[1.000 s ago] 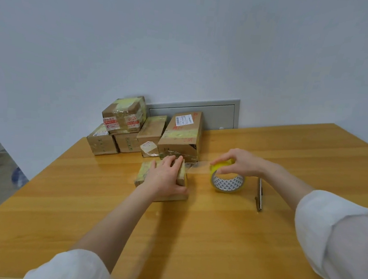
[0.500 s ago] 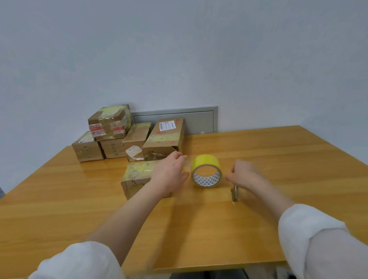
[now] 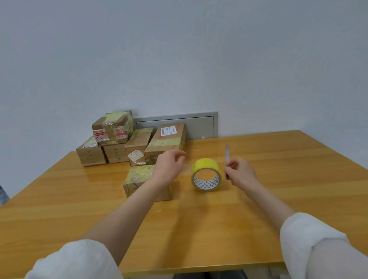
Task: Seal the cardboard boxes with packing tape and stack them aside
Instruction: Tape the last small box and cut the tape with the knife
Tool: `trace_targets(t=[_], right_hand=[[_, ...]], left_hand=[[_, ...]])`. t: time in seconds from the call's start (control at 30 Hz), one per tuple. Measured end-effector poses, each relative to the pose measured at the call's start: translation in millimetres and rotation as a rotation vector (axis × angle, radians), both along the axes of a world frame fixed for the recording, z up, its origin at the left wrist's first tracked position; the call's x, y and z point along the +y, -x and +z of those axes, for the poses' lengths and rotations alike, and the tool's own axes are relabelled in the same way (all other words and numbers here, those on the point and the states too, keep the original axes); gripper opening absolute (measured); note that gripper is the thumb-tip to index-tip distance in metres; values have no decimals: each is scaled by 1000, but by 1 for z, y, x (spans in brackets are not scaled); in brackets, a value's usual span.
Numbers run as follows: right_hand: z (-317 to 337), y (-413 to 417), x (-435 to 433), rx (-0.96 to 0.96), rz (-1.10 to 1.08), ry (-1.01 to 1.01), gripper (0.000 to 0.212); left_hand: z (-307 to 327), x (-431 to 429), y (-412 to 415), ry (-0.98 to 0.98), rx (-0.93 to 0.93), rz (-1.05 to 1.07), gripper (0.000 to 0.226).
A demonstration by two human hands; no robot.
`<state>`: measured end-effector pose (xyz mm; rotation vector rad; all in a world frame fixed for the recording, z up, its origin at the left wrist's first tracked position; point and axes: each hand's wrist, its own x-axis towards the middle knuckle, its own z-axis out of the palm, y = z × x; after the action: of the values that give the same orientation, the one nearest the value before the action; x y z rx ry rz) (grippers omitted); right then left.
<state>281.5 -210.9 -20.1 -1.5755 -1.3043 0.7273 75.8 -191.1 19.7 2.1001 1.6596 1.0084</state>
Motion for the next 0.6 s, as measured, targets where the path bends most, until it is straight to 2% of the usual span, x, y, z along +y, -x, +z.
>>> trace_targets(t=[0.1,0.2,0.27,0.4,0.5,0.53,0.6], right_hand=[[21,19,-5,221,237,-17,13],[32,40,-8,256,433,-4,12],[33,51,-9,288,489,-5,12],[31,59,-5,208,480,-32,10],[37,58,10,-107,268,-229,16],[40,59,16,-187,224,-265,16],[40,64,25,-171,238,-258,14]], left_hand=[[10,-1,-9,215,-251,-50,32],[13,-7,-14,417,-415,-141,32],[14,-10,-13,477,-565,-190,34],[15,-8,-9,336,-571,-127,32],[12,-4,-2,131,-376,34,30],[10,-5,-1,110,-366,51,29],[5,-6,1,123,-455,57,28]])
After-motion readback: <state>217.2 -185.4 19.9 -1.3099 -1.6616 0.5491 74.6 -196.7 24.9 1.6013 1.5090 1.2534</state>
